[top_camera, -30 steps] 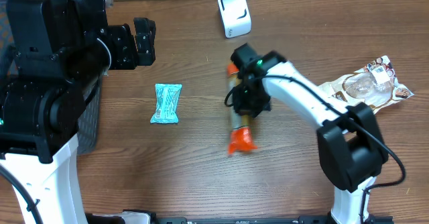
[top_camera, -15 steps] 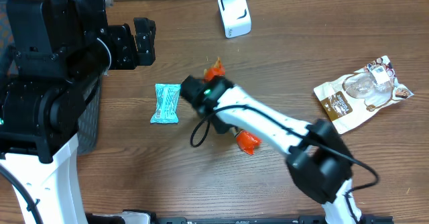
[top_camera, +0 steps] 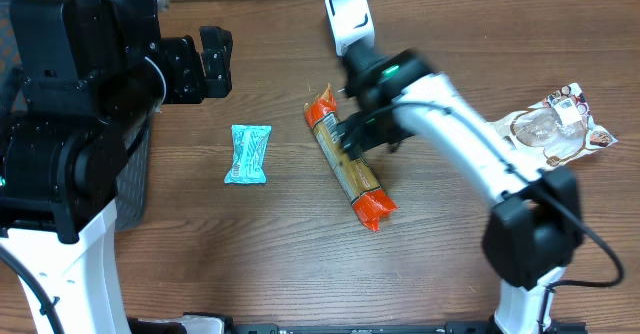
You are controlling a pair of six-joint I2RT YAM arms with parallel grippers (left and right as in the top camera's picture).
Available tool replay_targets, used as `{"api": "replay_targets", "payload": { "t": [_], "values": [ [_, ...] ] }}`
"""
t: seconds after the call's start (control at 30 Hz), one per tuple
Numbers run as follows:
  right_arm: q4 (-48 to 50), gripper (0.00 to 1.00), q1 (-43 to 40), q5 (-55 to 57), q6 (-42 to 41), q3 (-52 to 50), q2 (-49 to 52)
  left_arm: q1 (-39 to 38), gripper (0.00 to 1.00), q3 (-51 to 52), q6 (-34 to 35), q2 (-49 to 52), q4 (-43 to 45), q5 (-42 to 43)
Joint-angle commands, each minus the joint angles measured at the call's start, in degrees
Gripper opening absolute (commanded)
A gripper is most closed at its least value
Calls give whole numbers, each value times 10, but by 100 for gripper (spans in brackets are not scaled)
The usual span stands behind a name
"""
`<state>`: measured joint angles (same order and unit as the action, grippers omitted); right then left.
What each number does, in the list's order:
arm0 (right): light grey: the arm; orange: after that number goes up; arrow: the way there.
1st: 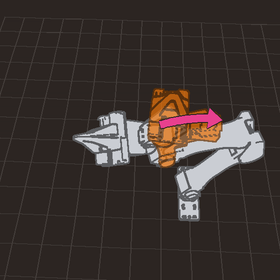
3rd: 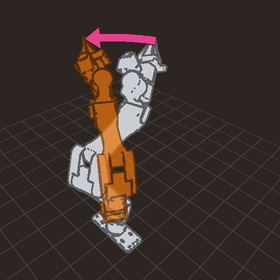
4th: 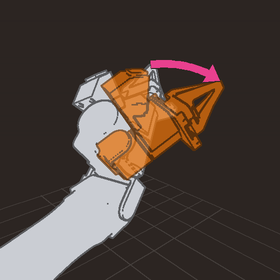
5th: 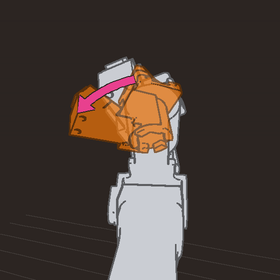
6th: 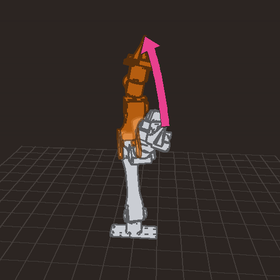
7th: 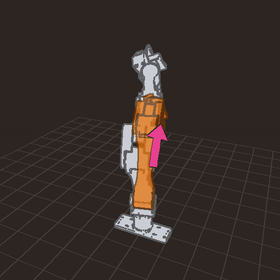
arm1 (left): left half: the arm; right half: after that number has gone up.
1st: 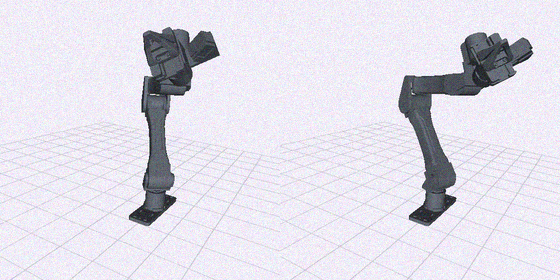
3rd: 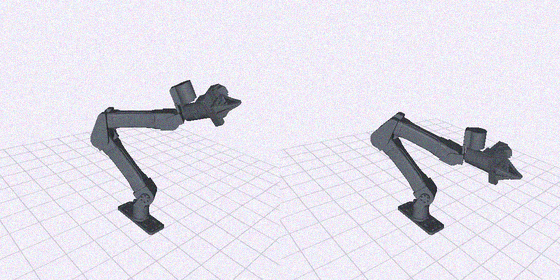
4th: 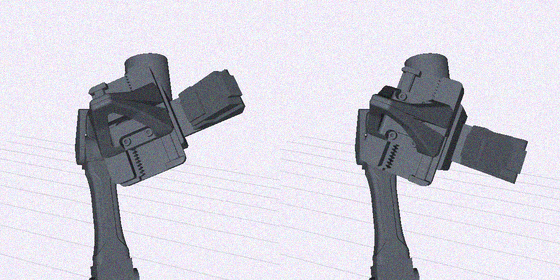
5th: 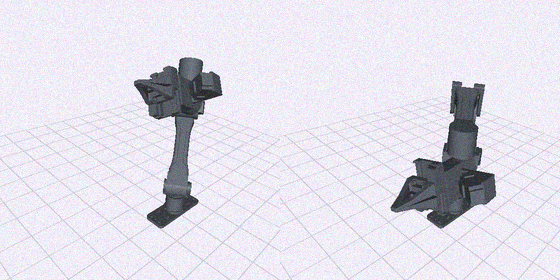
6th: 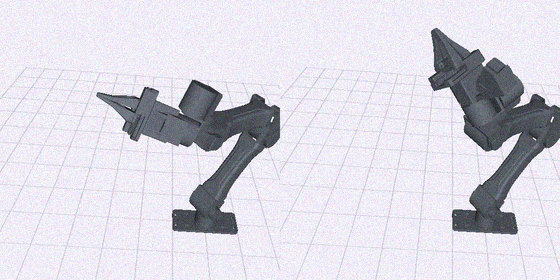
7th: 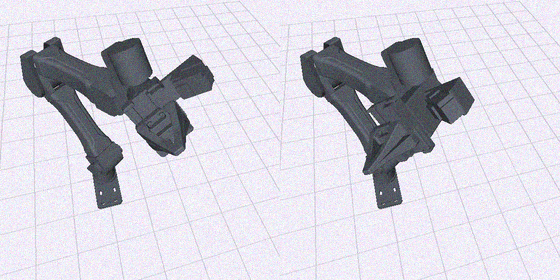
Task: Scan the item barcode
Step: 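Carry the pasta package toward the scanner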
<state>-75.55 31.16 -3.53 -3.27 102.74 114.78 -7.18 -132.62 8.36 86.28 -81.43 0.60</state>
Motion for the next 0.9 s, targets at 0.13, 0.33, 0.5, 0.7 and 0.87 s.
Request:
{"api": "replay_targets", "payload": {
  "t": [0.13,0.33,0.5,0.7,0.87],
  "values": [
    [30,100,-24,-188,116,-104,-11,-1,100,0,-11,3,2,-6],
    [113,100,11,-154,91,-184,-8,-1,100,0,-11,3,2,-6],
    [188,100,17,-126,62,-245,-6,-1,100,0,-11,3,2,-6],
    [205,81,15,-126,58,-256,-6,-1,100,0,-11,3,2,-6],
    [209,29,15,-126,58,-256,2,-1,100,0,-11,3,2,-6]
  ]
}}
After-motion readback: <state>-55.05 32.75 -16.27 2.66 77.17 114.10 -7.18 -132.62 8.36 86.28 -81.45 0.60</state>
